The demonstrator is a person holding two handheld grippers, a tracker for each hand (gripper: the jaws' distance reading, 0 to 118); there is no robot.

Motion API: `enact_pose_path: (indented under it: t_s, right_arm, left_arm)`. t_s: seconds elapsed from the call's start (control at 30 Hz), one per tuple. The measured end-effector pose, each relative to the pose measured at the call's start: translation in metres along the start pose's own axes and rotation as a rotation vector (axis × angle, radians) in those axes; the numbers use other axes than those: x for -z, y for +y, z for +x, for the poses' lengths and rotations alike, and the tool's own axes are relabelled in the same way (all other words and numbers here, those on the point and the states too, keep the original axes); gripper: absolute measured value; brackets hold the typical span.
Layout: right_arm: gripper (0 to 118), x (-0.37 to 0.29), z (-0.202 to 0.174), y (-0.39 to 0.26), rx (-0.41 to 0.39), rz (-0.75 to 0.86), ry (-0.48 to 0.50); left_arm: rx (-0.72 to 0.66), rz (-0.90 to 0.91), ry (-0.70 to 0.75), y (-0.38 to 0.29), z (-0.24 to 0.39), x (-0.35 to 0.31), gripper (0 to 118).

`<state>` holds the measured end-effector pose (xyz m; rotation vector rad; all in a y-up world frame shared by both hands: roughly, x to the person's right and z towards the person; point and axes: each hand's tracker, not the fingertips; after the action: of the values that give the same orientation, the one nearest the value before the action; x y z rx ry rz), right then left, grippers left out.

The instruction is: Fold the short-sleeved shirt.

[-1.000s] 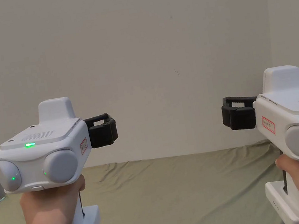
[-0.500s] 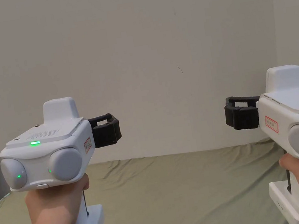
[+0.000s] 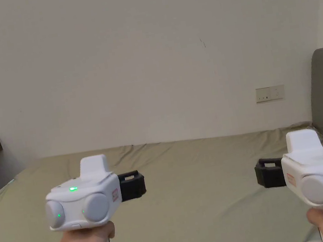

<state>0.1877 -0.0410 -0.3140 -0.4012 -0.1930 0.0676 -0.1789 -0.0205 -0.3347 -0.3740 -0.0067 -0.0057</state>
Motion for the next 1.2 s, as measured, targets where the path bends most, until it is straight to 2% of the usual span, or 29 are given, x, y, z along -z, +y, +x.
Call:
enact_pose_path:
  t_s: [0.07,0.13,0.2,0.33,0.43,0.47,0.5,0.57,0.9,1.0,1.07,1.2]
  right_arm:
    - [118,0.06,-0.008,-0.064,0.066,-0.17,0.045]
    - [118,0.098,-0.012,-0.116,0.085,-0.282,0.042]
    - [118,0.126,-0.017,-0.158,0.042,-0.337,0.006]
    - [118,0.168,-0.019,-0.219,0.032,-0.417,0.011]
    - [118,0.179,-0.022,-0.254,0.021,-0.531,0.02]
    - [118,0.178,-0.022,-0.265,0.029,-0.51,0.023]
    - [118,0.175,-0.02,-0.269,0.04,-0.498,0.024]
    - [118,0.174,-0.018,-0.255,0.056,-0.494,0.024]
    - [118,0.171,-0.021,-0.258,0.077,-0.495,0.0]
    - [118,0.178,-0.014,-0.257,0.141,-0.539,0.023]
    - [118,0.177,-0.019,-0.255,0.107,-0.533,0.01]
    - [118,0.179,-0.016,-0.256,0.112,-0.536,0.016]
  left_arm:
    - [-0.002,-0.145,0.001,-0.057,0.004,0.059,118]
    - [-0.033,-0.292,-0.021,-0.106,0.008,0.105,118]
    - [-0.028,-0.379,-0.04,-0.146,0.011,0.137,118]
    - [0.032,-0.393,-0.02,-0.216,0.024,0.174,118]
    - [0.02,-0.534,-0.032,-0.263,0.027,0.186,118]
    - [0.032,-0.529,-0.028,-0.277,0.027,0.187,118]
    - [0.032,-0.446,-0.028,-0.272,0.028,0.181,118]
    - [0.052,-0.519,-0.007,-0.261,0.032,0.191,118]
    - [0.038,-0.515,-0.017,-0.259,0.03,0.188,118]
    - [0.034,-0.507,-0.021,-0.26,0.03,0.186,118]
    - [0.036,-0.512,-0.018,-0.259,0.03,0.185,118]
    - [0.035,-0.51,-0.019,-0.259,0.029,0.185,118]
